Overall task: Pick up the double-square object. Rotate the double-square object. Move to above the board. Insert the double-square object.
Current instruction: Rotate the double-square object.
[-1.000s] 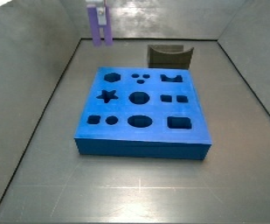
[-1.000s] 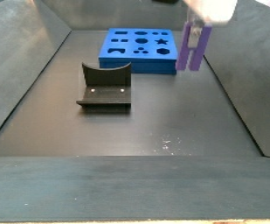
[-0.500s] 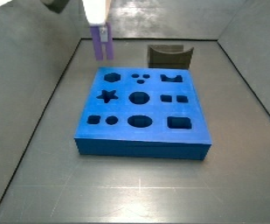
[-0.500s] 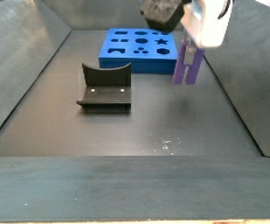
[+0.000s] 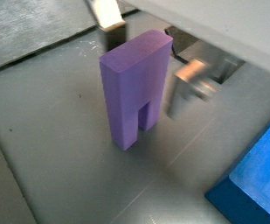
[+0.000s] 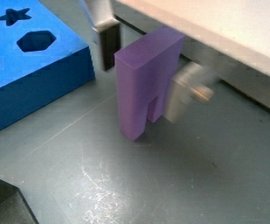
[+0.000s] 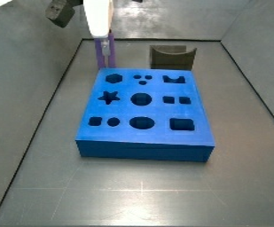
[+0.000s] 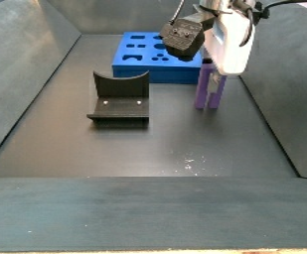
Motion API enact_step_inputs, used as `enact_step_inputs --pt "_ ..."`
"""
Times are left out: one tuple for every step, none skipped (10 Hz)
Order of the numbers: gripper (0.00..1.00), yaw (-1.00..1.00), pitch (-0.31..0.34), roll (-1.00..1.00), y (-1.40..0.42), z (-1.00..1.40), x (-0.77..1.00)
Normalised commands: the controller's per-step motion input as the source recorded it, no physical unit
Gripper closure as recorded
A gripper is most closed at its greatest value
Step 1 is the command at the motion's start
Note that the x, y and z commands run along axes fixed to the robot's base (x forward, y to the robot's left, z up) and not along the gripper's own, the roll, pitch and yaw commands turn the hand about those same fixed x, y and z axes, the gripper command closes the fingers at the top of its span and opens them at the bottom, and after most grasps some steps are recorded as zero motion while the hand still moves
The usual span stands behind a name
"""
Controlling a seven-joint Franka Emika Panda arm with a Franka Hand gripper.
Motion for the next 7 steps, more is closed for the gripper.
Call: enact_step_inputs --pt "0.00 0.00 0.000 0.00 0.00 1.00 0.00" --pt "0.00 0.00 0.004 0.00 0.00 1.00 0.00" --pt "0.00 0.00 0.034 0.00 0.00 1.00 -0.03" --pt "0.00 0.00 0.044 0.00 0.00 0.93 -0.03" --pt "0.00 0.00 0.051 0.01 0.01 0.74 -0.02" --pt "0.00 -0.01 0.051 0.01 0.01 0.64 -0.02" --pt "0.00 -0.01 0.050 0.02 0.01 0.43 -0.02"
